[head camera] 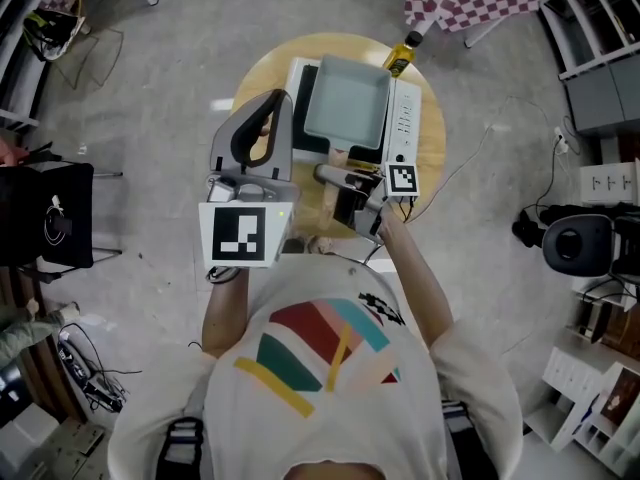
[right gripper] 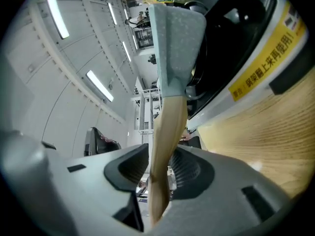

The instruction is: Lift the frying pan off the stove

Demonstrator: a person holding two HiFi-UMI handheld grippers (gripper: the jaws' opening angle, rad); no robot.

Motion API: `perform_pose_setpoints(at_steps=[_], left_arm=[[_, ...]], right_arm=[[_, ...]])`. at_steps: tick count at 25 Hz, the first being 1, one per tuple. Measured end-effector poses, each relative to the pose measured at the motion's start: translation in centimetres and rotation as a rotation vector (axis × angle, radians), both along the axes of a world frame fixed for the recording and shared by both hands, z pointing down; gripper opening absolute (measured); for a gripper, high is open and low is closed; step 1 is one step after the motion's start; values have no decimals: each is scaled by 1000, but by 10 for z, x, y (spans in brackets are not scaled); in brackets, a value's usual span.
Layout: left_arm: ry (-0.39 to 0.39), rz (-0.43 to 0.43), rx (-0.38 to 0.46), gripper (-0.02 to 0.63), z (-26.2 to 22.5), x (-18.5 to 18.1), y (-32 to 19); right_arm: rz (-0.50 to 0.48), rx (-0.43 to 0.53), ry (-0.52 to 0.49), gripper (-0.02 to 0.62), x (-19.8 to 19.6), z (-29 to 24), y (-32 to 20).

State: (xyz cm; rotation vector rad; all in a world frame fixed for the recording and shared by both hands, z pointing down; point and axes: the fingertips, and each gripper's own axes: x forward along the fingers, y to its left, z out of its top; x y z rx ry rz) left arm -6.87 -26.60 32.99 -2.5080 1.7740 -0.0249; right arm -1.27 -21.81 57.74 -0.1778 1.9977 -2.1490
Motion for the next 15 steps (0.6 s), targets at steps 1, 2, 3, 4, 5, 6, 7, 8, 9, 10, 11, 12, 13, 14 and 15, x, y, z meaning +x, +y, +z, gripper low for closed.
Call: perform_pose_setpoints(at_steps=[1, 2, 3, 4, 5, 6, 7, 8, 9, 10, 11, 12, 13, 14, 15], left_arm=[[-1, 1, -2, 8, 0, 0, 0], [0, 2, -3, 8, 0, 1, 0], [-1, 4, -3, 8, 1, 1, 0], [-2, 5, -4, 8, 2, 2, 0], [-1, 6, -6, 8, 3, 3, 0], [2, 6, -8, 8, 3, 3, -1], [5, 6, -10, 8, 4, 3, -1], [6, 7, -12, 8, 5, 3, -2], [6, 7, -14, 8, 5, 3, -2], [6, 7, -16, 8, 6, 2, -1], [6, 6, -18, 8, 6, 2, -1], [7, 5, -19, 8, 7, 1, -1], [8, 3, -20, 8, 7, 0, -1], [8, 2, -21, 8, 8, 0, -2], [6, 1, -21, 8, 8, 0, -2]], right_arm=[[-2, -10, -3, 113, -1, 0, 0], [-7, -17, -5, 98, -1, 1, 1], [-11, -24, -7, 78, -2, 1, 2], [-15, -30, -9, 57, -2, 1, 2], [-17, -35, -14, 51, -2, 1, 2], [-18, -43, -23, 48, -2, 1, 2], [-16, -52, -34, 44, -3, 1, 2], [-13, -59, -46, 41, -3, 0, 2], [-9, -63, -58, 40, -3, 0, 2], [-7, -64, -66, 38, -4, -1, 2], [-7, -64, -72, 38, -4, -2, 2], [-9, -64, -76, 37, -5, -2, 2], [-13, -63, -78, 37, -5, -2, 2], [-17, -61, -78, 37, -5, -2, 2], [-19, -60, -78, 35, -4, -2, 2]])
